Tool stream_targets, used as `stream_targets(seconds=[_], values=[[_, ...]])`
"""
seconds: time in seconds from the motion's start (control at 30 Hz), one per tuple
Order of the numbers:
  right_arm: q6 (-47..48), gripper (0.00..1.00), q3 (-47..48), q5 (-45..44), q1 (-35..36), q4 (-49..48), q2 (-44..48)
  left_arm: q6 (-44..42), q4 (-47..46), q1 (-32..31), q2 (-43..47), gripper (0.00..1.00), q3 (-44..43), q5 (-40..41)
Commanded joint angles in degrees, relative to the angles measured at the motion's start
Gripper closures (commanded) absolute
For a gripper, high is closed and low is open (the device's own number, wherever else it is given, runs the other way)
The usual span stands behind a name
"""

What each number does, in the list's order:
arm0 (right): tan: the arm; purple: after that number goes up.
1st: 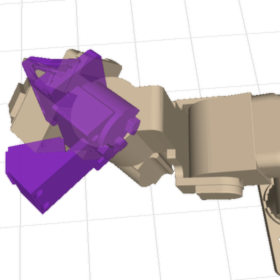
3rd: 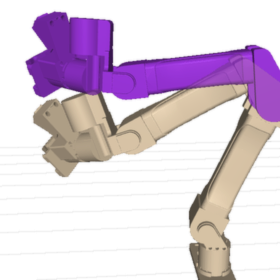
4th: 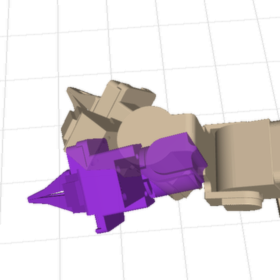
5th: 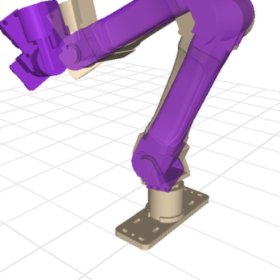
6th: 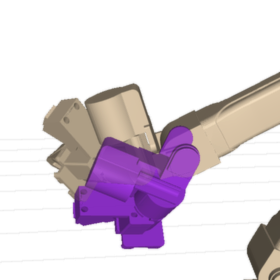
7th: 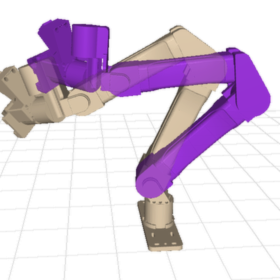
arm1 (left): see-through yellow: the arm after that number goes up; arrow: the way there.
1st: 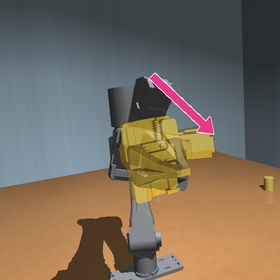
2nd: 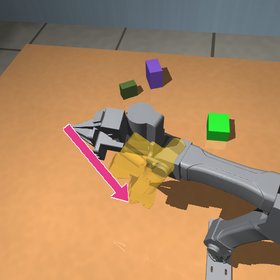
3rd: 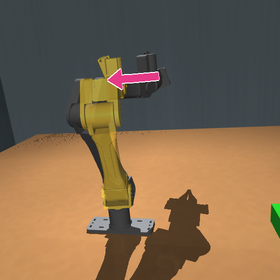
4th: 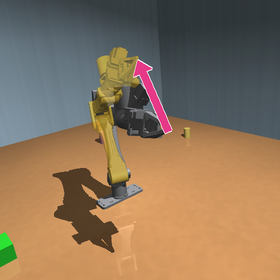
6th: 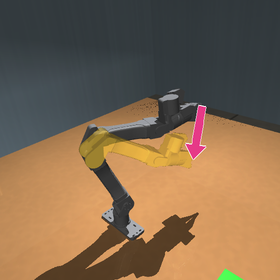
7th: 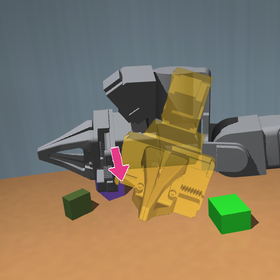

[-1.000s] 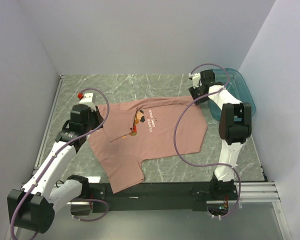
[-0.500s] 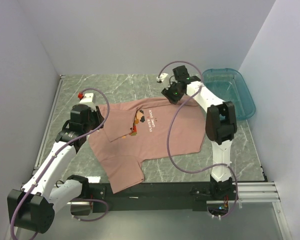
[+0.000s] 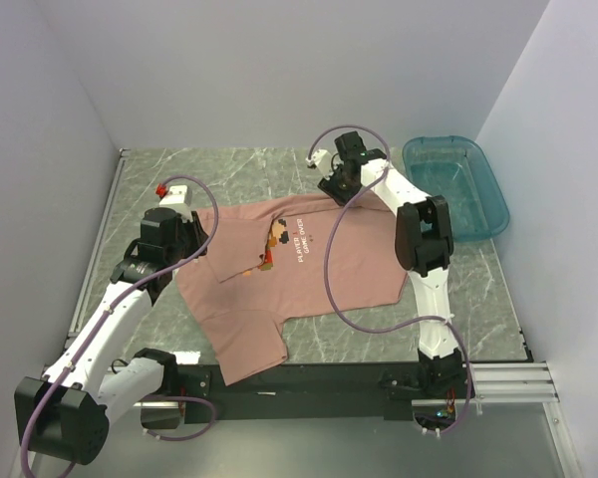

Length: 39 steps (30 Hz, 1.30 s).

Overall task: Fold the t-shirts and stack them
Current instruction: Fold the tshirt

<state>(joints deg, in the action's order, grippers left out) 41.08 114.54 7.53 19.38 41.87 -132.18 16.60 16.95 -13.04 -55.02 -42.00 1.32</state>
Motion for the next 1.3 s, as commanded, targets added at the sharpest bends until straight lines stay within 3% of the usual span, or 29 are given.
stream_targets(seconds=[0.0,0.27,0.6,0.7,0.97,1.27], values=[[0.84,0.47,2.27,-0.32,0.4,0.85,-0.53,-0.87,-2.01,0.03,0.27,0.68,-1.33,-0.8],[1.19,0.55,0.51,0.12,0.4,0.5,-0.45,-0.95,-2.1,0.03,0.09,0.69,-1.33,-0.88],[1.81,0.87,-3.62,1.17,0.4,0.67,1.48,-0.95,-2.01,0.03,0.01,0.69,-1.33,-0.8],[1.81,0.92,-6.07,1.61,0.4,-0.46,3.41,-0.87,-2.01,-0.06,0.09,0.69,-1.33,-0.8],[3.22,0.9,-13.72,1.79,0.31,-2.58,9.21,-0.87,-2.01,0.03,0.27,0.69,-1.42,-0.8],[-0.03,0.68,-15.58,5.65,-1.79,-1.97,14.67,-0.87,-2.01,0.03,0.62,0.68,-1.33,-0.88]])
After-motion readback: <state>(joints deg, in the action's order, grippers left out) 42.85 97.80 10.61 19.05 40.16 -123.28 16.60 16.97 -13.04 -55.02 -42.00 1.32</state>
